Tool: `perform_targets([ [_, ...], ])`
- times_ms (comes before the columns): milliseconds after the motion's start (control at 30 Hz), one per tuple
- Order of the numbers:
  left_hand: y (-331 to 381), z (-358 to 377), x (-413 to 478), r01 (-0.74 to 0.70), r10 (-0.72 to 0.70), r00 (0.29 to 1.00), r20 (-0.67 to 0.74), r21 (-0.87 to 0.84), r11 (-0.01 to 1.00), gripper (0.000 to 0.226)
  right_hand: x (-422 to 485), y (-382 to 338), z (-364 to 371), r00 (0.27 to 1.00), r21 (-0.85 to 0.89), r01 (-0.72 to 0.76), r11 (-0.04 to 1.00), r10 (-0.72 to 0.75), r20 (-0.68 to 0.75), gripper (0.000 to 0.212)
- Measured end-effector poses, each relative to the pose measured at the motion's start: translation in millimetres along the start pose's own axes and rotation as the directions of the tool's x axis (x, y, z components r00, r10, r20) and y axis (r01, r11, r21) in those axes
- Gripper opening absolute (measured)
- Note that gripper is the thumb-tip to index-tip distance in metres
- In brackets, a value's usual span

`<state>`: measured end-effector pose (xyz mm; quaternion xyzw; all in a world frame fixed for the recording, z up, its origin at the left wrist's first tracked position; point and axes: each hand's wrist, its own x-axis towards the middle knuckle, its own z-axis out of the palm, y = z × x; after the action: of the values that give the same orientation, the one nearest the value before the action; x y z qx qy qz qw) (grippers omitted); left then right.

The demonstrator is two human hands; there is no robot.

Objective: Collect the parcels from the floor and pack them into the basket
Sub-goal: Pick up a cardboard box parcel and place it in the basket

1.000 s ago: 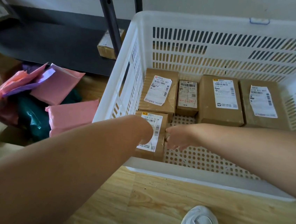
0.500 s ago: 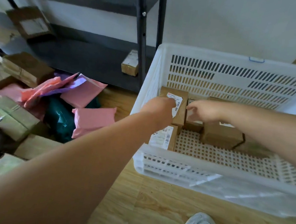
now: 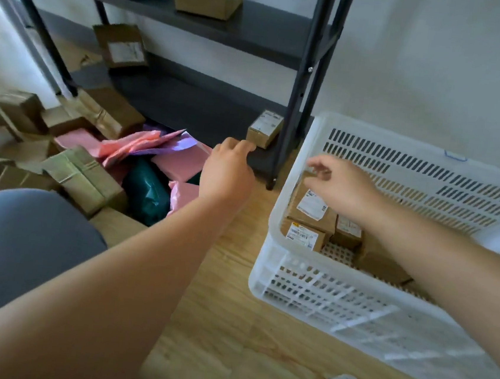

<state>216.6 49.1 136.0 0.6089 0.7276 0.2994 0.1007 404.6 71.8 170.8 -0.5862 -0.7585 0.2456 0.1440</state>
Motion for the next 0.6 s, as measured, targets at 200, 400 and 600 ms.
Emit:
perform_targets([
  [200,-68.7,-26.5,-17.8,0.162,-0.159,0.987,-0.037,0.062,0.985,0.046,1.9,-72.9,48.1,0.990,0.201,0.099,0.975,-0.076,-0.121,0.034],
  [400,-148.3,-46.8,-46.5,0.342,-0.337,0.940,-0.057,0.128,0.931,0.046,23.6,-109.1,128.1,0.999,0.286,-0.026,0.958,0.013,0.048,0.032],
  [600,-194.9,-64.3,-82.8,0.499,-0.494,0.866,-0.072,0.148,0.854,0.056,21.1,-138.4,212.8,0.968,0.238,-0.074,0.968,0.012,0.250,0.032],
])
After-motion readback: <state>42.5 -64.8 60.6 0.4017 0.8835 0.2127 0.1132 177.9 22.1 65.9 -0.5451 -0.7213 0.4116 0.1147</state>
